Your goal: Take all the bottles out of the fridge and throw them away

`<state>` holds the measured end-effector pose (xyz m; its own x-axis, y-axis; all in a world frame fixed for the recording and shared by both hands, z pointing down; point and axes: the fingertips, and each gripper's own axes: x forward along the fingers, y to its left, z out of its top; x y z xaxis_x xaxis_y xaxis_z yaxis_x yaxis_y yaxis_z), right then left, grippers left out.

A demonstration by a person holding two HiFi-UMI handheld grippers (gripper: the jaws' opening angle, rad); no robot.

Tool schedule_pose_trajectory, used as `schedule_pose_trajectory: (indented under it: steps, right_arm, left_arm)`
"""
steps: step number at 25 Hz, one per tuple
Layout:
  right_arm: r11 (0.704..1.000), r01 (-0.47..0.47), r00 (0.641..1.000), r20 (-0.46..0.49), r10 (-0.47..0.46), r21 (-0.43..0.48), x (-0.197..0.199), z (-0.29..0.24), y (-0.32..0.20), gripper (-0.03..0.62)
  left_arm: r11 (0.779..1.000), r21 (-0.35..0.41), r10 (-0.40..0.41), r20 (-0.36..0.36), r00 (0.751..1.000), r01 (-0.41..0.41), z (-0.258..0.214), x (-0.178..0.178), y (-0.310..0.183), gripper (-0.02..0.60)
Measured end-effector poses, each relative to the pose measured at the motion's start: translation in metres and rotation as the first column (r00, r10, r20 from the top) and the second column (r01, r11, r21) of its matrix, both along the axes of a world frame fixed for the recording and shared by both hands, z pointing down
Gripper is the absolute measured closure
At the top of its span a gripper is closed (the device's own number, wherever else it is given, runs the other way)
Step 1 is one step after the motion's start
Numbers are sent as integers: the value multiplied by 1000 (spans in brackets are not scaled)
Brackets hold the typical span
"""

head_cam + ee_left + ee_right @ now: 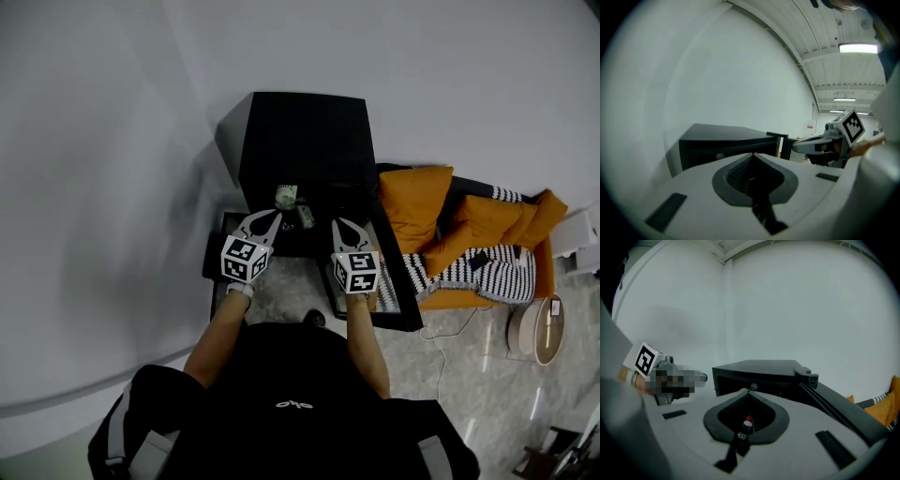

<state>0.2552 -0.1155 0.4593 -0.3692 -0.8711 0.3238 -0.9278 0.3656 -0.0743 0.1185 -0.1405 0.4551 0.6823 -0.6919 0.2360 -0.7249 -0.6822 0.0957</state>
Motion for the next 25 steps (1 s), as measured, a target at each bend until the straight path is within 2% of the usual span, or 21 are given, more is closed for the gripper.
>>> schedule_pose_trajectory:
  steps: [9, 15, 20, 25]
  right_arm:
    - [1000, 0, 1000, -10, 0, -29, 4, 10, -2, 585]
    - [999, 5, 1000, -20, -6, -44, 6, 19, -4, 585]
    - [998, 11, 999, -32, -13, -66, 8, 28, -6, 585]
    - [995, 34, 998, -43, -38, -91, 7, 41, -7, 585]
  left_arm:
    - [1000, -27, 8, 0, 1000, -8, 24, 12, -15, 570]
    - [997, -56, -47, 53, 997, 50, 48, 10, -35, 411]
    - [985, -124, -104, 116, 988, 118, 83, 8, -63, 270]
    - [964, -183, -172, 118, 978, 192, 104, 8, -90, 233]
